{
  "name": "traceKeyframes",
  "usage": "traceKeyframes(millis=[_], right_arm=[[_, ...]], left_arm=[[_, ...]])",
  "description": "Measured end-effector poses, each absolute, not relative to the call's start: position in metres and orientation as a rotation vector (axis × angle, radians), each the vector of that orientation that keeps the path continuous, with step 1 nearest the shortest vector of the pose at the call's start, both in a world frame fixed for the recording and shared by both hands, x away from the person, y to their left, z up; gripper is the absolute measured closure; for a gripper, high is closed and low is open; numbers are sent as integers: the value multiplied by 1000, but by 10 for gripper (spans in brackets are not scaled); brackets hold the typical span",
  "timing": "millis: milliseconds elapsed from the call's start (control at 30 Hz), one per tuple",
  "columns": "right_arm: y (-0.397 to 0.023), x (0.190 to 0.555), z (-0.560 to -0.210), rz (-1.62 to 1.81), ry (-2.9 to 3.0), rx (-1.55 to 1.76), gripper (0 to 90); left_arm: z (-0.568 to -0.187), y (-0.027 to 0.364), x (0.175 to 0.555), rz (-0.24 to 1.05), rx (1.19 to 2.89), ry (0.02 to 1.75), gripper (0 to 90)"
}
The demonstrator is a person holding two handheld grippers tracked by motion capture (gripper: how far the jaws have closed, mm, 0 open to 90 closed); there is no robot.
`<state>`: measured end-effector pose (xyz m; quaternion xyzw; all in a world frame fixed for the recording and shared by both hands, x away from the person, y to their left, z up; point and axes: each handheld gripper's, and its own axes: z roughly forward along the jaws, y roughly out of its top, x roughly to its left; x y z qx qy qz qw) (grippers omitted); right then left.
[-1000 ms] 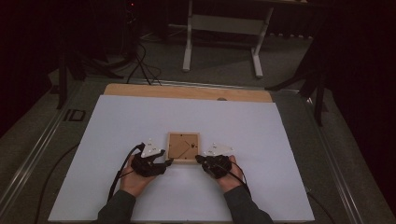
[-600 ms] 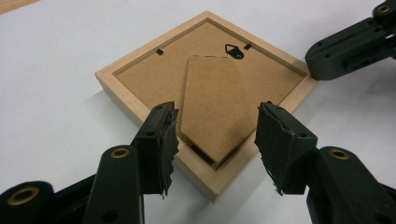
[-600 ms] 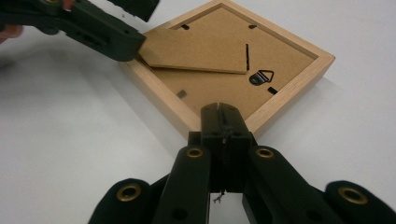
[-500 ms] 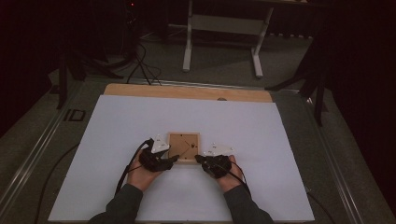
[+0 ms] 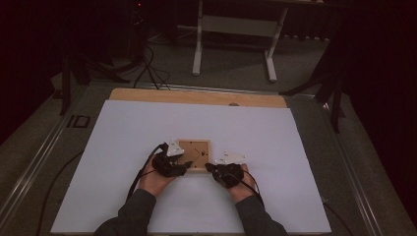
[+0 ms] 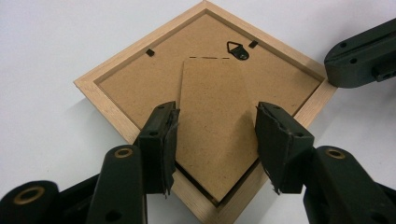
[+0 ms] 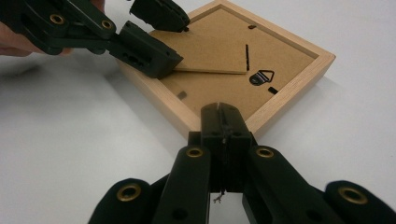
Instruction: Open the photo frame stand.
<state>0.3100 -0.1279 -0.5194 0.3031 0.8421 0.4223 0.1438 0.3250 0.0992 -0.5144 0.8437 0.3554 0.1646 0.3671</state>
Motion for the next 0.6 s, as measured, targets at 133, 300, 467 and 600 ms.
traceKeyframes(millis=[133,300,467,600], right_arm=[[-128,310,-520,1217,2426,873,899],[-128,310,-520,1221,2426,874,898],[-128,310,-520,1223,2426,877,898],[-128,310,-520,1229,2427,881,898]], left_arm=[[-502,98,324,445,2135,901,509],[-496,96,325,465,2145,889,507],[-496,102,324,449,2107,907,459],[-496,110,317,441,2076,902,447]])
